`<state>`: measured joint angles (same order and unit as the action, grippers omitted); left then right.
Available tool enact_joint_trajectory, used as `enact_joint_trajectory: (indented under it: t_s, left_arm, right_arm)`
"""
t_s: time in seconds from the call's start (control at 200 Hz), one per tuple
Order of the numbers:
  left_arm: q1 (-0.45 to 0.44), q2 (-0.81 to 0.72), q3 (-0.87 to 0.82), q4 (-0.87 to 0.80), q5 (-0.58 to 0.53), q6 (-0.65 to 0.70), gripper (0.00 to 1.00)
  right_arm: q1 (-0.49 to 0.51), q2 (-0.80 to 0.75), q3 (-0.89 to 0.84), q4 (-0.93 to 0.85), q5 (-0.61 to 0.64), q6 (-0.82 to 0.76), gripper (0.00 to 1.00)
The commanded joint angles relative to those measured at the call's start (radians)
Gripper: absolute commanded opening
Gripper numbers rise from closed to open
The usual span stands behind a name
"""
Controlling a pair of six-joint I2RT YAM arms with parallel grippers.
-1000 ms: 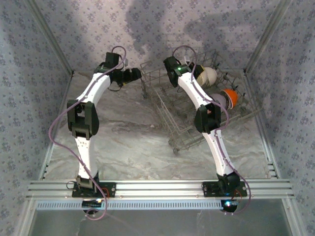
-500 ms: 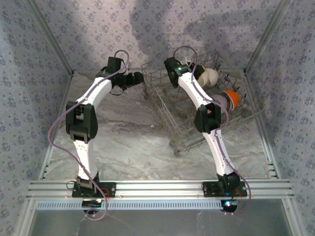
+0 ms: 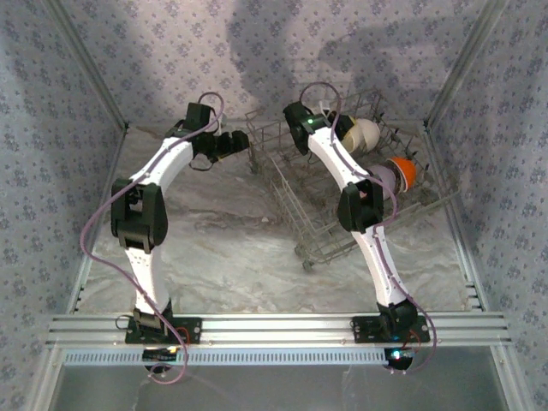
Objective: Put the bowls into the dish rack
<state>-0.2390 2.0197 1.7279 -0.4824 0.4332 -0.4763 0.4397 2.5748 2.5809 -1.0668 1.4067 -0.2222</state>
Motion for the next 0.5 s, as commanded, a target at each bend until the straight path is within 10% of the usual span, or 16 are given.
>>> enact_joint_trajectory:
  t_s: [0.0,0.495]
  left_arm:
    - [0.015,-0.054,-0.012,-0.028,-0.027,-0.011,0.83]
    - [0.035,-0.110,-0.032,-0.033,-0.070,-0.030,0.84]
  right_arm:
    - [0.003,0.010,-0.008,-0.008,0.032,-0.009,0.00]
    - [-0.005,0.021,-0.011,-0.068,0.023,0.040,0.00]
